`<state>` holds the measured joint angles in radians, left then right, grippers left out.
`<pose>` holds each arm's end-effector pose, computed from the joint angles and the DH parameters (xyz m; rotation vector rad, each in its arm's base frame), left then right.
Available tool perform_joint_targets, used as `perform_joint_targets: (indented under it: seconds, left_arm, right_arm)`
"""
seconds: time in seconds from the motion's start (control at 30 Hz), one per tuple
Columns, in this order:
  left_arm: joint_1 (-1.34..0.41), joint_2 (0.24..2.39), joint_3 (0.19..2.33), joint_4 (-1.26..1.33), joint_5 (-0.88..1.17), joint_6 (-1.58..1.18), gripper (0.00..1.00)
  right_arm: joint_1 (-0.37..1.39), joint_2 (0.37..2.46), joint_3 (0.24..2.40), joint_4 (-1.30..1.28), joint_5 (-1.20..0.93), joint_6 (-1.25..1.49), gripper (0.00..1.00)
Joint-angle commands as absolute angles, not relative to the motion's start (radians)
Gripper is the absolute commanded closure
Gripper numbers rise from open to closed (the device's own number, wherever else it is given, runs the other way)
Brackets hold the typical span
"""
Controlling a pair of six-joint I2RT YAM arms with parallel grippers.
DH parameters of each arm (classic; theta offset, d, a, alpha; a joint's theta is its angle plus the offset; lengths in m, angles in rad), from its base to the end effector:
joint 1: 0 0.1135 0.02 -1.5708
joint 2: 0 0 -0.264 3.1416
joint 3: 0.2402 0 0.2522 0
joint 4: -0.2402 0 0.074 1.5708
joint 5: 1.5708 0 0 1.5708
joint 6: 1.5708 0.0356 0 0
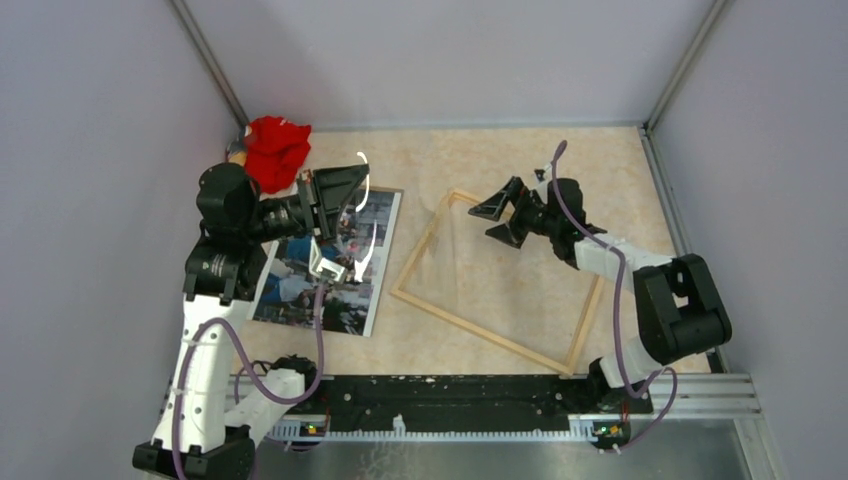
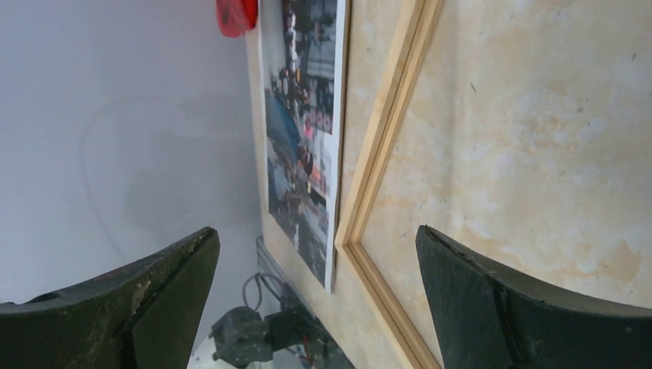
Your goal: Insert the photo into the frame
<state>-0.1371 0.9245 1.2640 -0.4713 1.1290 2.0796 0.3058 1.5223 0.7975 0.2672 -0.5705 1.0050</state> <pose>0.1546 -0.0538 0.4507 1.6517 -0.0729 0.5292 0.3028 0.1158 0.2138 0.3783 2.2155 1.3526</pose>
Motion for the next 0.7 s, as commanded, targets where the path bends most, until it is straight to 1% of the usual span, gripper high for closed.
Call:
perform_joint_targets:
  seconds: [0.0,0.07,0.17,0.27,0.37,0.53,0.67]
  left_arm:
    - [-0.134,0.888,1.302,-0.303,1.208,2.483,1.00]
    - [-0.134,0.869,1.314,-0.311,1.161,2.432,1.00]
    - [-0.133,0.822,1.309,-0.442,1.067,2.391,1.00]
    - [-0.134,0.767,1.224,-0.578,0.960,2.410,1.00]
    - [-0.133,0.723,1.128,-0.593,0.884,2.417,1.00]
    - [-0.133,0.724,1.112,-0.657,0.784,2.368,1.00]
    - [-0.133,0.732,1.082,-0.714,0.723,2.345,1.00]
  right_arm:
    - [0.313,1.542,0.710,0.537,-0.597,1.217,0.01]
    - [0.319,1.565,0.694,0.618,-0.602,1.284,0.01]
    - [0.342,1.592,0.695,0.692,-0.588,1.325,0.01]
    - [0.365,1.632,0.706,0.735,-0.588,1.357,0.01]
    - [0.367,1.676,0.657,0.893,-0.599,1.444,0.01]
    - [0.368,1.705,0.562,1.065,-0.596,1.545,0.01]
    - [0.366,1.692,0.528,1.075,-0.581,1.544,0.01]
